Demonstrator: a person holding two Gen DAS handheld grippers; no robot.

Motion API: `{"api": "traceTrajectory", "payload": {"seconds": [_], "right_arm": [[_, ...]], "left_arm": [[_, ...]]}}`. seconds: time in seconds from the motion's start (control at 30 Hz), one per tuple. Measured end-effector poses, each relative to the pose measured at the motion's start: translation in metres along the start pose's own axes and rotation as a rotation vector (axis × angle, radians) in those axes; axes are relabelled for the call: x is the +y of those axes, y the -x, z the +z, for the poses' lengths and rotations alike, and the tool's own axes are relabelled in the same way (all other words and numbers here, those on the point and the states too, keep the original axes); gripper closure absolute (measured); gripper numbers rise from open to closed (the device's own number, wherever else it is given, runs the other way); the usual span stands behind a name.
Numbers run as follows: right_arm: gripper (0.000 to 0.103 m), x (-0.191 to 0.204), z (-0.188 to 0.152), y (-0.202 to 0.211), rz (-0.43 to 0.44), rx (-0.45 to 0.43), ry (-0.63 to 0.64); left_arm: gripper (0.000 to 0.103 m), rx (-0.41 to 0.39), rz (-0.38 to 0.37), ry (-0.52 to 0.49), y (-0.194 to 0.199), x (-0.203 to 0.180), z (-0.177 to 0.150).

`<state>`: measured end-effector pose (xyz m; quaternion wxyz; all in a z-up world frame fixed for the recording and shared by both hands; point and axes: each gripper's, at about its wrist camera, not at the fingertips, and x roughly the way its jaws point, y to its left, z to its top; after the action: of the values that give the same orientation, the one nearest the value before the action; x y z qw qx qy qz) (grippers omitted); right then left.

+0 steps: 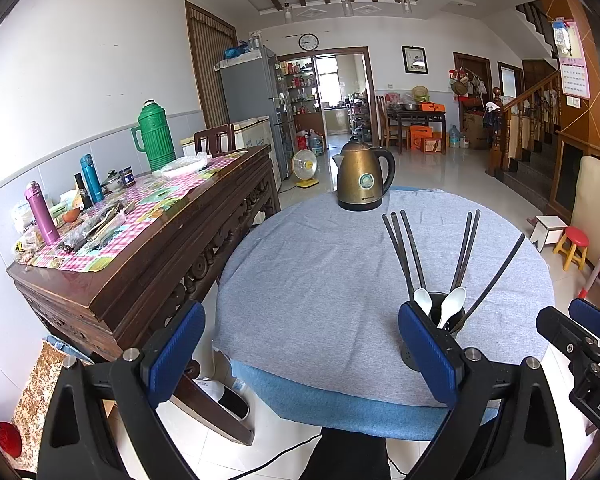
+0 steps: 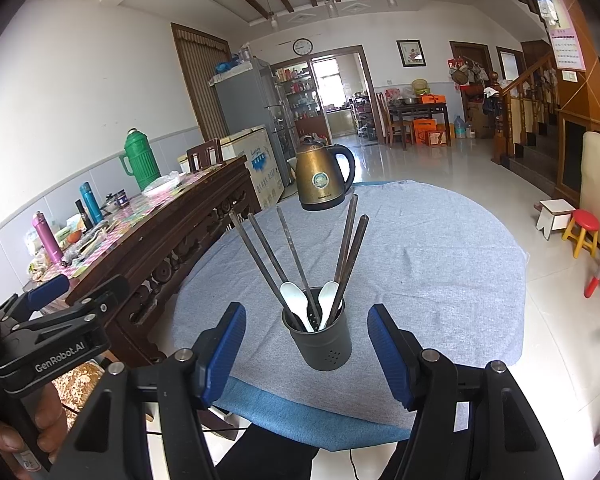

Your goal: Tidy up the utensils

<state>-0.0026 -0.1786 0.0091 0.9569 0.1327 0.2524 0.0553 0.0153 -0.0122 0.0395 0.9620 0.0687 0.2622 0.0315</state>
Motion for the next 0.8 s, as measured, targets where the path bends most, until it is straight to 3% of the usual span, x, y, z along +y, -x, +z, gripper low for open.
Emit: {"api": "traceTrajectory", "payload": {"seconds": [0.8], "right_arm": [[0.036, -0.011, 0.005, -0.016, -0.051, 0.012, 0.015]], "left_arm": [[0.006, 0.01, -0.026, -0.027, -0.013, -0.006, 0.003]]}}
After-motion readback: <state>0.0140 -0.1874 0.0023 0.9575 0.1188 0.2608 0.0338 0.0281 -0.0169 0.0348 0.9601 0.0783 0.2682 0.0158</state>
